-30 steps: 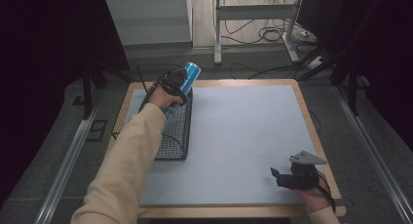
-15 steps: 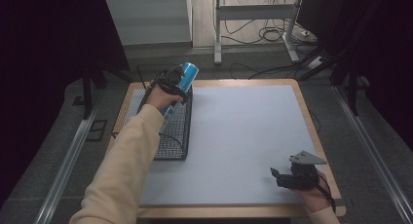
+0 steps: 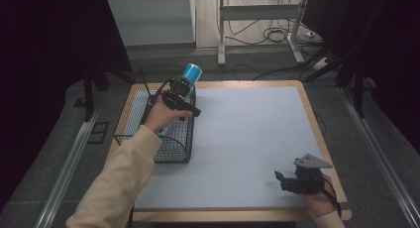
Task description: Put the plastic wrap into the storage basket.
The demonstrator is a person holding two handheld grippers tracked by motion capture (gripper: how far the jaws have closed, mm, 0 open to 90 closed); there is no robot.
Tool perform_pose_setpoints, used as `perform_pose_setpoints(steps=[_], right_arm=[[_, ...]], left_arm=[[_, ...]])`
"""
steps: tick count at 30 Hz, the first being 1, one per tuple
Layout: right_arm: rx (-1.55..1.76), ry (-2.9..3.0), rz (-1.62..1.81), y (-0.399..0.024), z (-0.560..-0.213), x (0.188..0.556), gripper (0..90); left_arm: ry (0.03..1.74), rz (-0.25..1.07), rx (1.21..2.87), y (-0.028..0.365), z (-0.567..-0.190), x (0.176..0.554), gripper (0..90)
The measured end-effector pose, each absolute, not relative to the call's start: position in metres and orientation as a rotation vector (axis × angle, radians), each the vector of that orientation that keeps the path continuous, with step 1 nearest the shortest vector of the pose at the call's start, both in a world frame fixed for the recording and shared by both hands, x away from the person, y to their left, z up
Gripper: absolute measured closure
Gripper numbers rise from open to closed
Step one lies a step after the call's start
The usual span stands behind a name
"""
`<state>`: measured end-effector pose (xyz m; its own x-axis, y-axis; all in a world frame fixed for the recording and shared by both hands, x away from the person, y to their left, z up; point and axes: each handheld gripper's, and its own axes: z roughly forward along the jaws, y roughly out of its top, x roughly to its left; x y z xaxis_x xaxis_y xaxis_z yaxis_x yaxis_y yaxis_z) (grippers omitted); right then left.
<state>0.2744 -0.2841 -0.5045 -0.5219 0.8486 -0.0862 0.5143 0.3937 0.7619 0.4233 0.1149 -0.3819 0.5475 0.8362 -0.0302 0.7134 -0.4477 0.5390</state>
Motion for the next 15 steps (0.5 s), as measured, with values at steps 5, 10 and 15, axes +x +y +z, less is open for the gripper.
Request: perform_pose_setpoints(steps=[5, 10, 15], right_arm=[[1.165, 2.189, 0.949, -0.284, -0.505, 0.274, 13.7], [1.158, 2.191, 0.946, -0.282, -0.504, 0.273, 13.7], [1.16, 2.193, 0.944, -0.281, -0.505, 0.273, 13.7]], left_arm=[[1.153, 0.284, 2.274, 0.102, -0.387, 0.39, 16.3], [1.054, 0.222, 2.246, 0.09, -0.397, 0.36, 16.8], [1.002, 0.238, 2.26, 0.079, -0.412, 0.34, 17.1]])
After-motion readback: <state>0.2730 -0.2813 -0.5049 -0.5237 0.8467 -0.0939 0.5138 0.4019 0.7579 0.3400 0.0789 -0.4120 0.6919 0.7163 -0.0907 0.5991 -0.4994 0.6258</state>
